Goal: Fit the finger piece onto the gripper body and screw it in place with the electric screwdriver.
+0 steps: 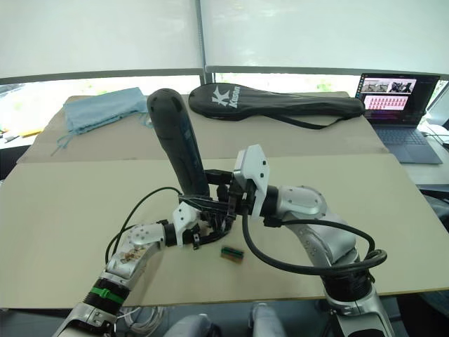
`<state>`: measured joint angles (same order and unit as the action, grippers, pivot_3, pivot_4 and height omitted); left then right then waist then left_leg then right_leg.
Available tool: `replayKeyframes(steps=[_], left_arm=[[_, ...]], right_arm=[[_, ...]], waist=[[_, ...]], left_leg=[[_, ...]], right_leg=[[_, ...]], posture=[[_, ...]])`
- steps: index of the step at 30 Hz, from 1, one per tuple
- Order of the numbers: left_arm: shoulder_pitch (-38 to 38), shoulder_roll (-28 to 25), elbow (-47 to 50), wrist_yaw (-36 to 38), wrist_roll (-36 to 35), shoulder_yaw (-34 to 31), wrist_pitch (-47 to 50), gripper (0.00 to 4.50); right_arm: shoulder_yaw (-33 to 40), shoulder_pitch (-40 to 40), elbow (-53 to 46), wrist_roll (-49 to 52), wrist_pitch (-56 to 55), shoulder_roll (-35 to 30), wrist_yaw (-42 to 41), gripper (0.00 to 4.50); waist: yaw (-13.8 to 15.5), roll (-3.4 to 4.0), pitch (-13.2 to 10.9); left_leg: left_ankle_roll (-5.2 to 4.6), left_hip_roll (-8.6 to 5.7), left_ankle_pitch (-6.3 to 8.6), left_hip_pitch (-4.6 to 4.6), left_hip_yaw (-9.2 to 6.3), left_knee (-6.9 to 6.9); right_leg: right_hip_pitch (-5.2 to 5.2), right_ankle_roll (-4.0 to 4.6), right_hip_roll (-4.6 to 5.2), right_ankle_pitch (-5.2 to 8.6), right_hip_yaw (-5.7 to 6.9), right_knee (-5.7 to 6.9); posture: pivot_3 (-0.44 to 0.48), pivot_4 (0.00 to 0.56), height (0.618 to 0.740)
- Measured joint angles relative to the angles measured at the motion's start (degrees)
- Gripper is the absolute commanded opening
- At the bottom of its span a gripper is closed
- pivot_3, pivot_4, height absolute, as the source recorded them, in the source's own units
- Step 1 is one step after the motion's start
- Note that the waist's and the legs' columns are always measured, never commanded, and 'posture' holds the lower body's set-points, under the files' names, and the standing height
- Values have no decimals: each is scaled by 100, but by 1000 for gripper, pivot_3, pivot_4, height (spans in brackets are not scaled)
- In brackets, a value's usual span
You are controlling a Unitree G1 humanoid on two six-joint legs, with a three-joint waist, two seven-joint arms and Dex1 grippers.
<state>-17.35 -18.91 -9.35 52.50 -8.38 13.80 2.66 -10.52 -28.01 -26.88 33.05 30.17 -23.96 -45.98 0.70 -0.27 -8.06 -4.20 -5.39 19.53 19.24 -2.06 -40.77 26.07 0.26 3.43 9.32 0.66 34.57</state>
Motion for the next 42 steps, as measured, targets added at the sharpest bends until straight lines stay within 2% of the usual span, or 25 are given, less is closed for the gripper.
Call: replayKeyframes(steps=[15,36,42], left_arm=[[35,-40,0,-18,3,11,121,2312],[54,-50,8,-48,1,17,131,2312],[44,-49,18,-50,0,15,118,2312]], right_arm=[[-96,204,151,-44,-235,45,3,1902],[-259,39,265,-129,-238,81,59,1902],[-52,67,277,-23,-496,65,-336,1902]], waist=[[-17,2,98],[-22,6,110],[-18,5,108]], left_leg=[[1,0,0,-10,-1,11],[1,0,1,-19,-1,17],[1,0,1,-4,-1,17]], right_leg=[[-4,2,-2,2,-2,-3],[-12,4,-2,4,-2,-4],[1,3,-2,4,-1,-8]], posture=[[0,150,740],[0,150,740],[0,150,740]])
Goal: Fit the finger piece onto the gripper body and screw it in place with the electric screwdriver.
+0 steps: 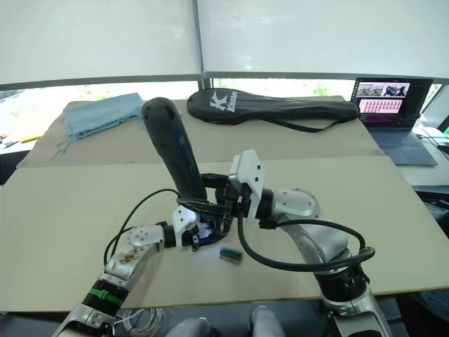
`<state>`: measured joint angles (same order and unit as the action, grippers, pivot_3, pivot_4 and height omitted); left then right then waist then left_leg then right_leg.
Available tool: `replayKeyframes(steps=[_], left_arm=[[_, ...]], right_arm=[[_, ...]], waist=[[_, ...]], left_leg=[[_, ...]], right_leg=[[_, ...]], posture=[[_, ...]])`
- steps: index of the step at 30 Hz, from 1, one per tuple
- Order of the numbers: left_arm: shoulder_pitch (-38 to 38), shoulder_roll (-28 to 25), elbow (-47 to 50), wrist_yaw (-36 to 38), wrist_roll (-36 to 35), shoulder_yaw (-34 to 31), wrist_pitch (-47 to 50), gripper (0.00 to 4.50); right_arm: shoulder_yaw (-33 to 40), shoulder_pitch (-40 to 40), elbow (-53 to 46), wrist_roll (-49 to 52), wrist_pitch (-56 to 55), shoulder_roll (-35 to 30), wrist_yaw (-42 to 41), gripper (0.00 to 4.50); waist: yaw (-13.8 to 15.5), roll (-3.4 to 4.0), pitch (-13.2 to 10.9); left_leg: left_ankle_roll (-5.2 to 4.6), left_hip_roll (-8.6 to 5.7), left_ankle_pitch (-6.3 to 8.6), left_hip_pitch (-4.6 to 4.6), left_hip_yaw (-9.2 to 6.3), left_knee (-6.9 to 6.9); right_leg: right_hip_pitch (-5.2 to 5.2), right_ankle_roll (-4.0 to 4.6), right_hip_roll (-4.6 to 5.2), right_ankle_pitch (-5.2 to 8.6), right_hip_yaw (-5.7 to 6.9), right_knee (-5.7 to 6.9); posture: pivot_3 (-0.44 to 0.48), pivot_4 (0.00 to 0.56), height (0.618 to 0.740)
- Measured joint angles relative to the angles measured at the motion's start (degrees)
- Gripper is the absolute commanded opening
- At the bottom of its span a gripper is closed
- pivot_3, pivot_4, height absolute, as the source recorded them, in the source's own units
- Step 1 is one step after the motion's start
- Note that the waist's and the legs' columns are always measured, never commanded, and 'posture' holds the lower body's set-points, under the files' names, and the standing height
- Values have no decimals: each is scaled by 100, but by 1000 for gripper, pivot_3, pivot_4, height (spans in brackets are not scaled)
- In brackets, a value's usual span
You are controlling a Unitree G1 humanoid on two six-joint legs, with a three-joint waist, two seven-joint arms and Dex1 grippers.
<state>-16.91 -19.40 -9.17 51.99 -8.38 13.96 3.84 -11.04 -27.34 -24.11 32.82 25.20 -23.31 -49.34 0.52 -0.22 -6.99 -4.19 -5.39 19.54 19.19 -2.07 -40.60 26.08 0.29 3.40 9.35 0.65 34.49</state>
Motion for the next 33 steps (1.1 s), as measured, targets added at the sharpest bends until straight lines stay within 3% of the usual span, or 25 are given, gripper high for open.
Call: replayKeyframes(steps=[14,18,21,24,27,33], left_arm=[[-14,-3,-95,-36,4,23,-123,2312],[-5,36,-145,-159,-1,-2,-104,4256],[20,35,-138,-211,1,-9,-161,4426],[271,-79,71,-252,-56,-151,-289,4426],[821,-583,523,-43,-397,-547,-207,4426],[1578,-1724,722,977,-1520,-1824,32,4426]], right_arm=[[490,-143,-309,811,-2,59,-396,1902],[522,-167,-373,937,23,-24,-420,1902],[642,-174,-564,1175,123,-214,-421,1902],[926,-210,-928,1610,415,-711,-418,1902],[1526,-580,-1196,2667,1002,-1314,64,1902],[3233,50,-637,4244,2269,-3424,248,1902]], waist=[[9,1,-8],[13,2,-8],[15,2,-9],[-21,2,-14],[-103,5,-27],[25,-1,-51]], left_leg=[[0,0,0,8,0,0],[0,0,0,8,0,0],[0,0,0,9,-1,0],[0,1,1,10,0,10],[6,5,-4,7,1,47],[-4,17,1,14,3,71]], right_leg=[[6,0,1,0,-1,0],[7,0,2,0,-2,0],[7,0,2,0,-2,0],[11,1,2,0,-7,-4],[19,8,2,3,-6,-16],[18,20,6,8,9,-45]], posture=[[0,150,740],[0,150,740],[0,150,740],[0,150,740],[0,150,740],[0,150,740]])
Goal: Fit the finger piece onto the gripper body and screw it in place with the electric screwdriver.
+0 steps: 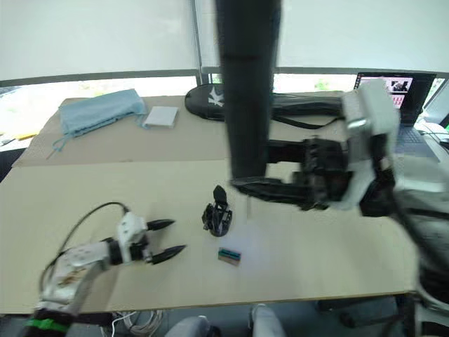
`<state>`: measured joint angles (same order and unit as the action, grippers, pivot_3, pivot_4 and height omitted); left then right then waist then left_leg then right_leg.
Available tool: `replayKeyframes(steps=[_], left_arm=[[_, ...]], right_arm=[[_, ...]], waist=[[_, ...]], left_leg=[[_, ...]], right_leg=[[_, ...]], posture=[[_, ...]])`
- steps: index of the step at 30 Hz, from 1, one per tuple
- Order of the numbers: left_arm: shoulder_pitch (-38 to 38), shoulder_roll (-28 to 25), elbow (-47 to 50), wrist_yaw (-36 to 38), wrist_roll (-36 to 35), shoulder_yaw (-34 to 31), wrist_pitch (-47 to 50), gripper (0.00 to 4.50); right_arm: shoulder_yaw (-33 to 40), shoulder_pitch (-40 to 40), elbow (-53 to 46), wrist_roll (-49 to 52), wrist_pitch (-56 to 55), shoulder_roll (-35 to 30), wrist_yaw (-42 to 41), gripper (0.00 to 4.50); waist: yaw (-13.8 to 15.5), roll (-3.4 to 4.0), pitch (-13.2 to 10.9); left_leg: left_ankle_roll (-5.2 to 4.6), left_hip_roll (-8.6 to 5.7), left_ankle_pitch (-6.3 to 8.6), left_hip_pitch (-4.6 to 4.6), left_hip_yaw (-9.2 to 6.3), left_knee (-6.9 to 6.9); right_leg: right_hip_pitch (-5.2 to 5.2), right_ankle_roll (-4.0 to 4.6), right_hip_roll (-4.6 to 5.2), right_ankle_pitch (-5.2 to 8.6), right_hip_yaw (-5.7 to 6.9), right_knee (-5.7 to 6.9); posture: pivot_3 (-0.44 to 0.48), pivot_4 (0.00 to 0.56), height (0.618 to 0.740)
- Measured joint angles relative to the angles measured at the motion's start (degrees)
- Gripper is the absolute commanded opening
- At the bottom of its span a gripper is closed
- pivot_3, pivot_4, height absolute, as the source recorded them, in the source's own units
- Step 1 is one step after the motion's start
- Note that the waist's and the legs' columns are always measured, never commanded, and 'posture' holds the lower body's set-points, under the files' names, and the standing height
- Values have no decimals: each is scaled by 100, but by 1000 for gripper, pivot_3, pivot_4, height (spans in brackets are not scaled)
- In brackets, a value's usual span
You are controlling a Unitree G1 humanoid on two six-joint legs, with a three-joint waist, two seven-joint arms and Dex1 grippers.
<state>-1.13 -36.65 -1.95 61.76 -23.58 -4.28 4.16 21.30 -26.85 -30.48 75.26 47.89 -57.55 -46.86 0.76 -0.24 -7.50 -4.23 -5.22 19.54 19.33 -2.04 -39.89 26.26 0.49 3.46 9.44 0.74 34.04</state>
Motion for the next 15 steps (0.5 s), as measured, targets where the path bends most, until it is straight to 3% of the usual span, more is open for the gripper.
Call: replayKeyframes(steps=[4,9,15], left_arm=[[164,-529,5,965,-689,-620,-28,4426],[163,-935,-39,1541,-815,-1021,-96,4426],[57,-745,151,1428,-815,-1038,-107,4426]], right_arm=[[328,1156,820,-781,377,-1282,-1038,1902],[-118,1955,2117,-2379,358,-2236,-1743,1902],[-2240,1239,3026,-4191,103,-2337,-1863,1902]], waist=[[85,5,-8],[108,18,-18],[21,56,-67]], left_leg=[[-25,1,14,8,16,-9],[-37,0,22,8,50,-11],[-27,1,19,8,59,-6]], right_leg=[[-1,-9,8,3,0,-7],[3,-20,19,1,-2,-16],[13,-20,19,2,-4,-11]], posture=[[0,150,740],[0,150,740],[0,150,740]])
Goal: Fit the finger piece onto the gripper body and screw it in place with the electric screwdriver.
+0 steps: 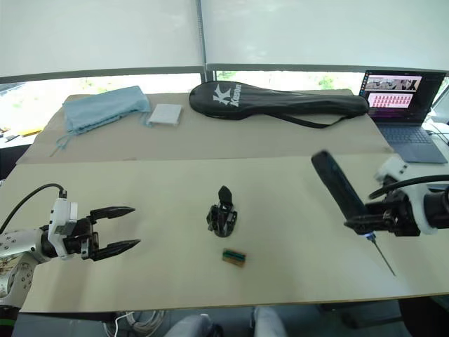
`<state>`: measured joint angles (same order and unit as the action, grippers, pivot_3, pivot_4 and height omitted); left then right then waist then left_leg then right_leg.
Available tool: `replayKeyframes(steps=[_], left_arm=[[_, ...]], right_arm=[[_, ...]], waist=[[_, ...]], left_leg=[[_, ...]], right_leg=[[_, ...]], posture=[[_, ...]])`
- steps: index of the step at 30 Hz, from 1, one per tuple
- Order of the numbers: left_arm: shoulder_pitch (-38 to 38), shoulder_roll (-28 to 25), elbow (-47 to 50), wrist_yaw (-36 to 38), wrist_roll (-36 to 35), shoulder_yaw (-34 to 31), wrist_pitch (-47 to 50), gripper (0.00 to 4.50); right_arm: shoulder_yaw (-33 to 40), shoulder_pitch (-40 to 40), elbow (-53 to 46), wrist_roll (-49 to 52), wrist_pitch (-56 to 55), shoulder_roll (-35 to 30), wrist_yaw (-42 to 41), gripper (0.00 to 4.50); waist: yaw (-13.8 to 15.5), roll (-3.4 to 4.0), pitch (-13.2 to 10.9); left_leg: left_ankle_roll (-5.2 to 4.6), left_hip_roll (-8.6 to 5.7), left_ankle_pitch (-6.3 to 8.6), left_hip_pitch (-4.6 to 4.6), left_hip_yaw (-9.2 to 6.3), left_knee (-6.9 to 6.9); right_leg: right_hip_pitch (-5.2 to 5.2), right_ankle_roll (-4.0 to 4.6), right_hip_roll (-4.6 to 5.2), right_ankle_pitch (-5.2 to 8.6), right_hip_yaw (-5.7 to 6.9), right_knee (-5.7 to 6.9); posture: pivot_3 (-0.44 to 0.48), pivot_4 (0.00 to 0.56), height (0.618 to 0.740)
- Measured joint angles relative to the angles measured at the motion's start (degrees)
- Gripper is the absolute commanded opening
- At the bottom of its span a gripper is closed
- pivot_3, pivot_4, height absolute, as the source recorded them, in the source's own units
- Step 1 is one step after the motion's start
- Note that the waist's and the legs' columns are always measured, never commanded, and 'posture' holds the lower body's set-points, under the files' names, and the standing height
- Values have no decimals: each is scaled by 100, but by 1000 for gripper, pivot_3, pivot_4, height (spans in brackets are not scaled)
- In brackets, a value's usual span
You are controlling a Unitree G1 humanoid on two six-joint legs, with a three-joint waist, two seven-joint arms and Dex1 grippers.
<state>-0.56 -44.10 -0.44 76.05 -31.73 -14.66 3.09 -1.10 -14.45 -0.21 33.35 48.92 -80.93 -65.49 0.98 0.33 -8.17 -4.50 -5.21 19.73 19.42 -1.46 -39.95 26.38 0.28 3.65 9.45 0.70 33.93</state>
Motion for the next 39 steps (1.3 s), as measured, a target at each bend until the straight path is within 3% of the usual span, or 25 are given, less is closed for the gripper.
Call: replayKeyframes(steps=[6,14,16,20,24,29,33,36,37,39], left_arm=[[108,179,363,-265,11,46,76,4426],[103,193,600,-330,8,74,95,4426],[91,168,598,-285,8,82,106,4500],[73,-40,598,-225,-89,88,527,4500],[-26,-85,577,-228,-175,36,563,4500],[118,-165,497,-425,41,-149,449,4500],[661,-339,234,-744,609,-375,155,4500],[997,-340,159,-839,866,-517,-203,4500],[1176,-334,177,-902,932,-622,-342,4500],[1377,-277,164,-985,983,-706,-452,4500]], right_arm=[[-1308,-1251,1430,-1305,-143,797,-299,1902],[-1864,-2189,2526,-2251,-416,1361,-1007,1902],[-1879,-2298,2700,-2399,-491,1455,-1157,2919],[-1839,-2414,2867,-2555,-726,1582,-1313,4380],[-1745,-2464,2968,-2755,-1144,1549,-1288,4448],[-1061,-2240,2699,-2517,-1757,987,-1792,4448],[289,-1341,1593,-1507,-1939,739,-2332,4448],[1335,-524,626,-898,-2127,1040,-2312,4448],[1735,-114,152,-787,-2564,1498,-2211,4448],[1825,284,-299,-725,-3119,2134,-2006,4448]], waist=[[-40,7,-55],[-47,-1,-58],[-51,-3,-59],[-66,-8,-58],[-61,-6,-59],[-26,3,-63],[-67,4,-64],[-56,-9,-63],[-32,-30,-53],[-22,-47,-47]], left_leg=[[15,0,-10,3,3,0],[15,0,-9,-1,3,-12],[16,1,-10,-3,3,-13],[18,2,-11,-6,2,-14],[19,1,-11,-3,2,-20],[20,2,-12,-1,0,-15],[21,5,-11,-10,0,-6],[35,6,-1,-15,1,-10],[56,7,11,-16,0,-4],[58,9,12,-22,1,-8]], right_leg=[[10,3,-4,-2,-2,11],[0,1,-6,-4,-1,10],[0,1,-7,-4,0,12],[-2,4,-11,-6,-1,15],[-1,2,-10,-8,0,15],[4,3,-12,-7,7,12],[0,3,-19,-7,2,10],[-10,2,-16,-7,2,10],[-13,2,-14,-7,5,9],[-22,0,-15,-9,4,14]], posture=[[0,150,740],[0,150,740],[0,150,740],[0,150,740],[0,150,740],[0,150,740],[0,150,740],[0,150,740],[0,150,740],[0,150,740]])
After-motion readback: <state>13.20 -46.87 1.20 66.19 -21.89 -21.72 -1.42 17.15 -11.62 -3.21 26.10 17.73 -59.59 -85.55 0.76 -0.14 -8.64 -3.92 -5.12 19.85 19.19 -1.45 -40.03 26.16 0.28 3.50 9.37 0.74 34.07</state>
